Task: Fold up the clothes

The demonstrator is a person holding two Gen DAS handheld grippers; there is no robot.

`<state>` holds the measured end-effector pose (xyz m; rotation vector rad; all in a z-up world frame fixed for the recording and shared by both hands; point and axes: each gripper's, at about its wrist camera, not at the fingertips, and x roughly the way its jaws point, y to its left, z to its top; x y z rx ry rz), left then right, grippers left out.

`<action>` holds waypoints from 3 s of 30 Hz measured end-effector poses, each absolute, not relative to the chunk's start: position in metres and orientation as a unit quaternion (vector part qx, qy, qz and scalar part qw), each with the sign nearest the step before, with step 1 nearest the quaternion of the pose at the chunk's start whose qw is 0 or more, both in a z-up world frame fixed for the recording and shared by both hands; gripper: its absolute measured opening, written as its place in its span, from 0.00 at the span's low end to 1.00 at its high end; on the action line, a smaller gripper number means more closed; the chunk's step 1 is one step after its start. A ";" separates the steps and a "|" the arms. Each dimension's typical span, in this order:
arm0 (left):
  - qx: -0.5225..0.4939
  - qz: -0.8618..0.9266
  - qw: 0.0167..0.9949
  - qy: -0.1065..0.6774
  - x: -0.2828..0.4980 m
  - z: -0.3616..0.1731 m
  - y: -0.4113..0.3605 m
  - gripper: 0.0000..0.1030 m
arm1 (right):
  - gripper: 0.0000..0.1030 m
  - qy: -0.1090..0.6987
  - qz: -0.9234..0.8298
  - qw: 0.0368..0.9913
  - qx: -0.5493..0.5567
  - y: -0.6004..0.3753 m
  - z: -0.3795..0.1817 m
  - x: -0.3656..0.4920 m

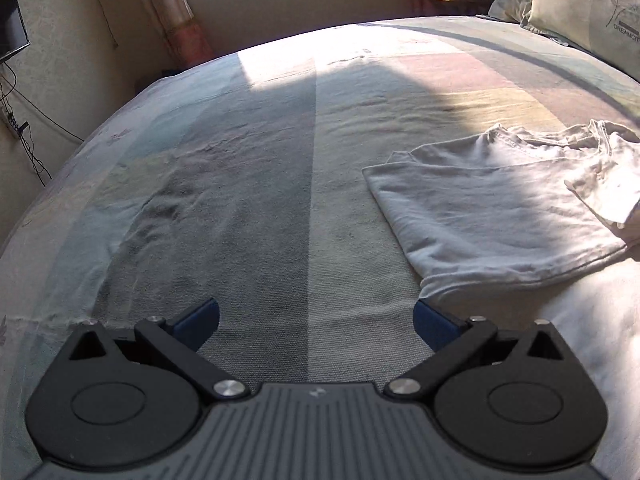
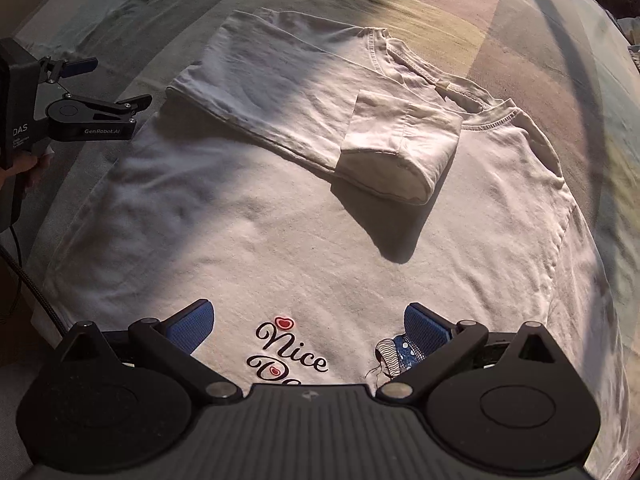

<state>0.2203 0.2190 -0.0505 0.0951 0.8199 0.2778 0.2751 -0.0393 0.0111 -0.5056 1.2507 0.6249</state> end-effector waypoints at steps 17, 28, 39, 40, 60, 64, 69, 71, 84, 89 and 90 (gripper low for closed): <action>-0.143 -0.083 0.881 0.443 0.343 -0.088 0.198 0.99 | 1.00 0.448 0.179 0.806 -0.342 -0.001 -0.061 0.366; -0.128 -0.069 0.883 0.446 0.341 -0.087 0.194 0.99 | 1.00 0.533 -0.030 0.845 -0.035 -0.141 -0.065 0.384; -0.029 -0.085 0.883 0.461 0.337 -0.082 0.174 0.99 | 1.00 0.448 0.115 0.882 -0.083 -0.116 -0.037 0.351; -0.025 -0.087 0.879 0.468 0.336 -0.085 0.174 0.99 | 1.00 0.441 0.143 0.882 -0.089 -0.106 -0.039 0.355; -0.002 -0.104 0.867 0.488 0.318 -0.086 0.179 0.99 | 1.00 0.467 0.220 0.856 -0.028 -0.116 -0.066 0.436; 0.015 -0.108 0.864 0.491 0.317 -0.085 0.177 0.99 | 1.00 0.480 0.215 0.851 -0.003 -0.131 -0.083 0.451; 0.013 -0.104 0.870 0.481 0.316 -0.077 0.176 0.99 | 1.00 0.461 0.165 0.871 0.029 -0.144 -0.062 0.448; 0.029 -0.107 0.876 0.469 0.315 -0.075 0.172 0.99 | 1.00 0.448 0.187 0.874 0.002 -0.133 -0.053 0.434; 0.044 -0.114 0.889 0.442 0.343 -0.070 0.178 0.99 | 1.00 0.465 0.229 0.847 -0.119 -0.108 -0.091 0.379; 0.055 -0.063 0.889 0.450 0.370 -0.093 0.194 1.00 | 1.00 0.472 0.211 0.847 -0.121 -0.103 -0.089 0.381; 0.057 -0.054 0.891 0.448 0.370 -0.090 0.196 0.99 | 1.00 0.477 0.206 0.846 -0.120 -0.103 -0.087 0.381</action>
